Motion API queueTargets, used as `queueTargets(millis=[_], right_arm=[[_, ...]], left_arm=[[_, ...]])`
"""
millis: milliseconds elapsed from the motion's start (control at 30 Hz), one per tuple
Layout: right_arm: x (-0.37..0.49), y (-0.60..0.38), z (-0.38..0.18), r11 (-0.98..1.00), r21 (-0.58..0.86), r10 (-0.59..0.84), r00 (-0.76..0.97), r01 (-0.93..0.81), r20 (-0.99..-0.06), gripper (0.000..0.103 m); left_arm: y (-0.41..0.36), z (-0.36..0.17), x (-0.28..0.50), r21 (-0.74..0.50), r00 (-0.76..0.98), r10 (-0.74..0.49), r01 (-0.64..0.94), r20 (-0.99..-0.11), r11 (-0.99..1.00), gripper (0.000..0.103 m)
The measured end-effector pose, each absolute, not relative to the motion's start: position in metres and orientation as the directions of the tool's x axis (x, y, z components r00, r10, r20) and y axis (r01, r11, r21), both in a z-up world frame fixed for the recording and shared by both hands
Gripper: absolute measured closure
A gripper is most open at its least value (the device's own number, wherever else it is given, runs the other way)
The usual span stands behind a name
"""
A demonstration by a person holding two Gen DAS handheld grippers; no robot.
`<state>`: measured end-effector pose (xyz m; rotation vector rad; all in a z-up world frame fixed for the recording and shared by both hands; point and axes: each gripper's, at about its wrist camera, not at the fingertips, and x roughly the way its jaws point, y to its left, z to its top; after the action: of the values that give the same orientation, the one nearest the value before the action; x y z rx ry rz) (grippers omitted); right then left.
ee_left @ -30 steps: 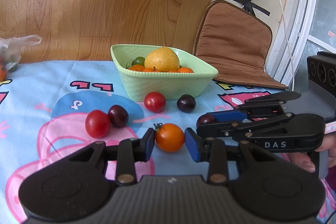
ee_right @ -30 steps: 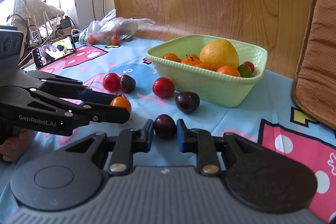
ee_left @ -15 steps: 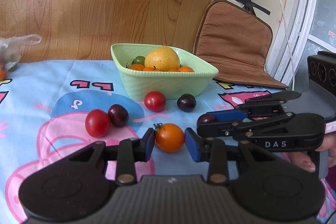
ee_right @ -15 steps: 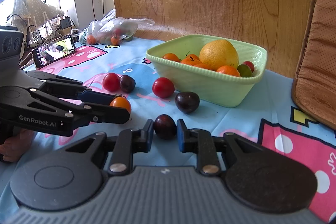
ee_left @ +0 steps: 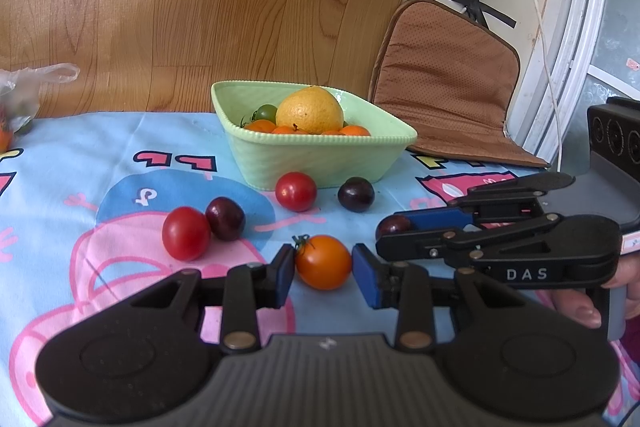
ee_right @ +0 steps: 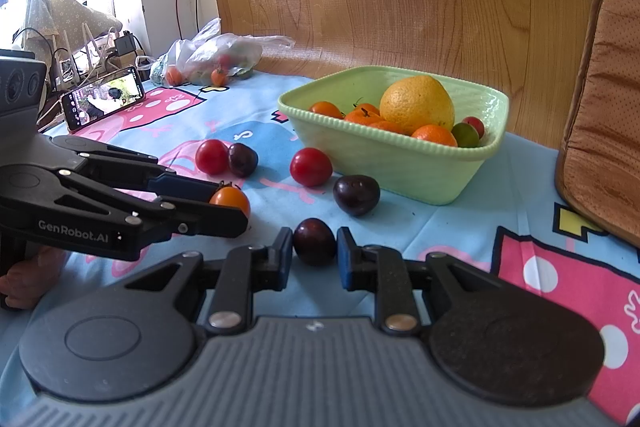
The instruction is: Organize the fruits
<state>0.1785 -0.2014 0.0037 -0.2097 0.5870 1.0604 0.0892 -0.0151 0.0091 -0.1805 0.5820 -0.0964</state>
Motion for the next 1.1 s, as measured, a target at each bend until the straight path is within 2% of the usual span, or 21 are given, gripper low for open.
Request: queueTargets(millis=[600, 900, 1100], right_arm=[[0.181, -0.205, 0.006, 0.493, 0.122, 0.766, 0.363, -0.862, -0.530, 0.077], [0.178, -0.207, 0.018, 0.506, 0.108, 0.789, 0.409, -0.856, -0.459, 0.077], [0.186, -0.206, 0.032, 0.523, 0.093, 0.801, 0.451, -0.847, -0.394, 0.077]], left_arm=[[-0.014, 0.010, 0.088, -0.201, 0.839, -0.140, 0.037, -0.526, 0.979, 0.071], [0.002, 0.020, 0.084, -0.286, 0.868, -0.165, 0.028, -0.468, 0.958, 0.071], [0.008, 0.032, 0.095, -0.264, 0.880, -0.148, 0.028, -0.450, 0.964, 0.071]])
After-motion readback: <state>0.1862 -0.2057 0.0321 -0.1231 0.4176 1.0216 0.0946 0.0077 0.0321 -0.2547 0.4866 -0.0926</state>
